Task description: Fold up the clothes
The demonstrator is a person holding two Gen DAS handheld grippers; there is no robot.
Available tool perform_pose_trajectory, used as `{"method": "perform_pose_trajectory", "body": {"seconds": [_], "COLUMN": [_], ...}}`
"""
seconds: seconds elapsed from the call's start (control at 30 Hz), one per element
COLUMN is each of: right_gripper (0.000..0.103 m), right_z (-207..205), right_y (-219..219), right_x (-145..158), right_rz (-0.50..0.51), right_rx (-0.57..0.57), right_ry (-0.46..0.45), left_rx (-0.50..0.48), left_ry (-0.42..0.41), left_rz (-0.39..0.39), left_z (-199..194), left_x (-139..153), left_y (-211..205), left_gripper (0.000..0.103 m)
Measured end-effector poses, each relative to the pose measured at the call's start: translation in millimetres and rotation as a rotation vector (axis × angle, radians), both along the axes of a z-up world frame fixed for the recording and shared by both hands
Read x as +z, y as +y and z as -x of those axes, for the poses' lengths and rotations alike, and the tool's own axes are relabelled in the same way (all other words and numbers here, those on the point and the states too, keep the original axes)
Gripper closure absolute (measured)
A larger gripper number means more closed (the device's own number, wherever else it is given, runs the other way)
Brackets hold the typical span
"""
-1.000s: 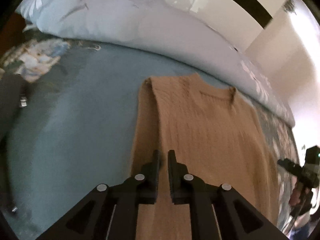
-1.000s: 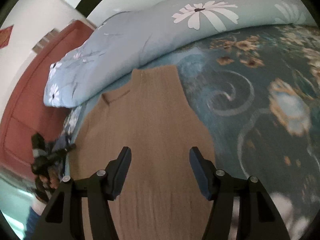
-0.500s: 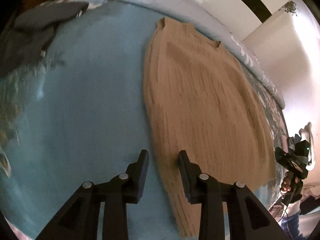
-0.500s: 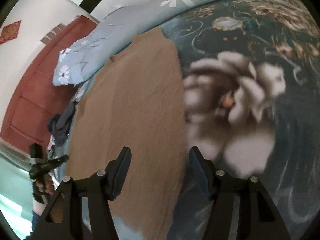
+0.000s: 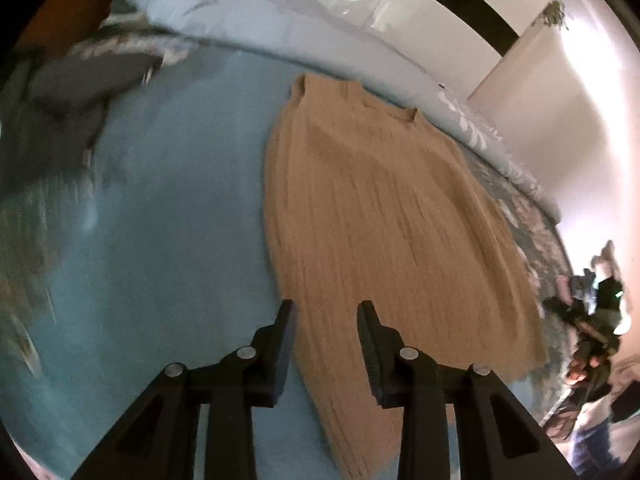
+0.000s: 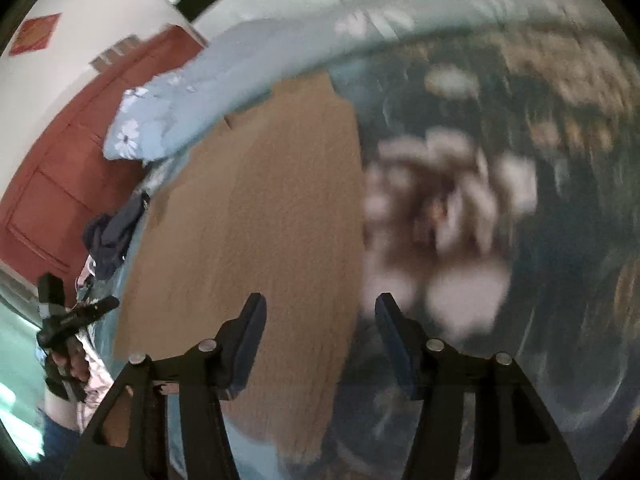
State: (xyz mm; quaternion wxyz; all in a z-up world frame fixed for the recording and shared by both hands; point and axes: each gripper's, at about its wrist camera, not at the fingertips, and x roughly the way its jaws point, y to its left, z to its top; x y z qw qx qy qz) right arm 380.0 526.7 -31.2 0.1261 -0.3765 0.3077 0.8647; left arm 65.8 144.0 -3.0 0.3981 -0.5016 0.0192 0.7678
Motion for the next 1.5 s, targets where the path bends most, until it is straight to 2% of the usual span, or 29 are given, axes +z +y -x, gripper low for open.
{"method": "perform_pose_trajectory", "body": {"seconds": [0.07, 0.1, 0.17, 0.27, 0.43, 0.53, 0.63, 0.8, 0.9, 0.93, 0.97, 1.0, 1.03, 1.2, 1.37, 1.5], "right_gripper": [0.041, 0.041, 0.041, 0.041, 0.041, 0.041, 0.041, 0.041, 0.043, 0.055, 0.062, 0.081, 0.09, 0.091, 0.091, 0.091], "right_z": [29, 49, 94, 160, 255, 295, 318, 331, 338, 340, 340, 340, 339, 319, 284, 243], "right_y": [12, 18, 34, 62, 116, 139, 158, 171, 169, 168, 166, 164, 162, 150, 132, 116], "right_x": [10, 13, 18, 18, 7, -9, -27, -42, -42, -41, -39, -37, -33, -2, 50, 94], "right_rz": [-0.053, -0.086, -0.159, -0.2, -0.261, -0.314, -0.287, -0.224, -0.225, -0.222, -0.223, -0.227, -0.231, -0.265, -0.322, -0.351], "right_rx": [0.028, 0.039, 0.062, 0.078, 0.068, 0.103, 0.115, 0.134, 0.153, 0.159, 0.166, 0.173, 0.181, 0.189, 0.188, 0.202], "right_ry": [-0.001, -0.013, -0.037, -0.06, -0.114, -0.158, -0.193, -0.158, -0.161, -0.163, -0.161, -0.158, -0.147, -0.049, 0.047, 0.162], "left_rx": [-0.013, -0.02, -0.026, -0.036, -0.023, -0.048, -0.096, -0.156, -0.18, -0.184, -0.184, -0.182, -0.182, -0.225, -0.259, -0.26], "left_ry": [0.052, 0.079, 0.122, 0.175, 0.155, 0.152, 0.106, 0.116, 0.147, 0.153, 0.153, 0.148, 0.155, 0.286, 0.368, 0.449], "left_rz": [0.018, 0.026, 0.053, 0.099, 0.124, 0.125, 0.167, 0.175, 0.167, 0.156, 0.148, 0.139, 0.131, 0.084, -0.024, -0.067], "left_z": [22, 36, 67, 120, 198, 224, 242, 252, 251, 251, 251, 250, 248, 222, 192, 153], "left_x": [8, 13, 17, 13, -12, -25, -41, -55, -57, -56, -55, -53, -49, -11, 47, 86], "left_y": [20, 33, 60, 109, 169, 193, 214, 236, 243, 243, 242, 241, 240, 230, 205, 175], "left_gripper": [0.049, 0.045, 0.045, 0.045, 0.045, 0.045, 0.044, 0.044, 0.045, 0.056, 0.081, 0.089, 0.09, 0.092, 0.092, 0.092]}}
